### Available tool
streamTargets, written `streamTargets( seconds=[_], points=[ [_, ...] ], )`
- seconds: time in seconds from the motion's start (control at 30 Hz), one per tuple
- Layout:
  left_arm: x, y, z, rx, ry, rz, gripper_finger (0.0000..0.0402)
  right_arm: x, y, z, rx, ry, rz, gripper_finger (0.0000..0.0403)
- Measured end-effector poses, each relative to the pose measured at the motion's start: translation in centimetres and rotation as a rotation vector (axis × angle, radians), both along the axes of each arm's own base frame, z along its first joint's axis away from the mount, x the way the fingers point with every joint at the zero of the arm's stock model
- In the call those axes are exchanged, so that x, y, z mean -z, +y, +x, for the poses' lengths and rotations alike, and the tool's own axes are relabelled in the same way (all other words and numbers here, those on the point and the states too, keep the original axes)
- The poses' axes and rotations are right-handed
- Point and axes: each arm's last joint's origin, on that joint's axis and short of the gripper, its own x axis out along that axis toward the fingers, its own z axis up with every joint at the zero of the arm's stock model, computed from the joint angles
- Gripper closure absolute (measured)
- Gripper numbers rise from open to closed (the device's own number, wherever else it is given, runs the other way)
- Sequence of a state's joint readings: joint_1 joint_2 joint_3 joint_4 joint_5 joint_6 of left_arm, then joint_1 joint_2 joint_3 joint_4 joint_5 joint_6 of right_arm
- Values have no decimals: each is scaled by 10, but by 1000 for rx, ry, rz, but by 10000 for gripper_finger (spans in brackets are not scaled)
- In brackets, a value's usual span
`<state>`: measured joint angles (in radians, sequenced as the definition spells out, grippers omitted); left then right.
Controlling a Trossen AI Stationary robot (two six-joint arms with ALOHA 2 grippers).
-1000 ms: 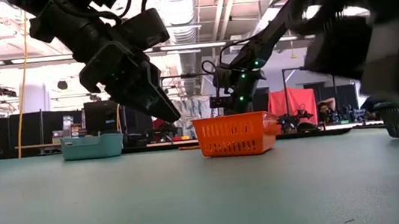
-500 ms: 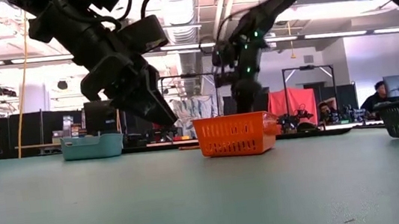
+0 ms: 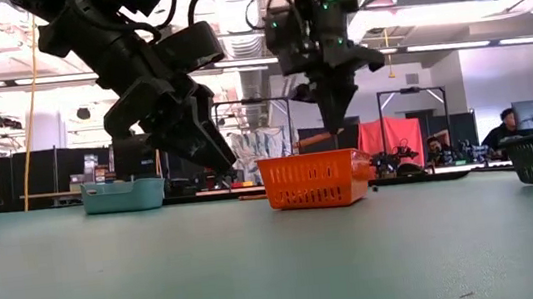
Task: Sort crayons
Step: Put the orange crayon into the orange bin
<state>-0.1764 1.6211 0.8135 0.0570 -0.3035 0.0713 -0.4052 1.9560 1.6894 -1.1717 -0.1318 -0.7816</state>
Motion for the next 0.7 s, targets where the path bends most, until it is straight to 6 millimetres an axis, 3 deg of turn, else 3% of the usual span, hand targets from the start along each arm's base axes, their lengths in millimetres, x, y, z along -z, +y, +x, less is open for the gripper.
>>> streamTargets(
  seconds=[0.3,0.5,0.7],
  points=[
    [0,0,0,10,6,12,228,9,58,12,-247,81,-70,403],
    [1,0,-1,11,21,15,228,21,66,11,-248,114,-90,392],
    [1,0,-1,15,22,20,228,35,65,10,-185,104,-82,325]
  ],
)
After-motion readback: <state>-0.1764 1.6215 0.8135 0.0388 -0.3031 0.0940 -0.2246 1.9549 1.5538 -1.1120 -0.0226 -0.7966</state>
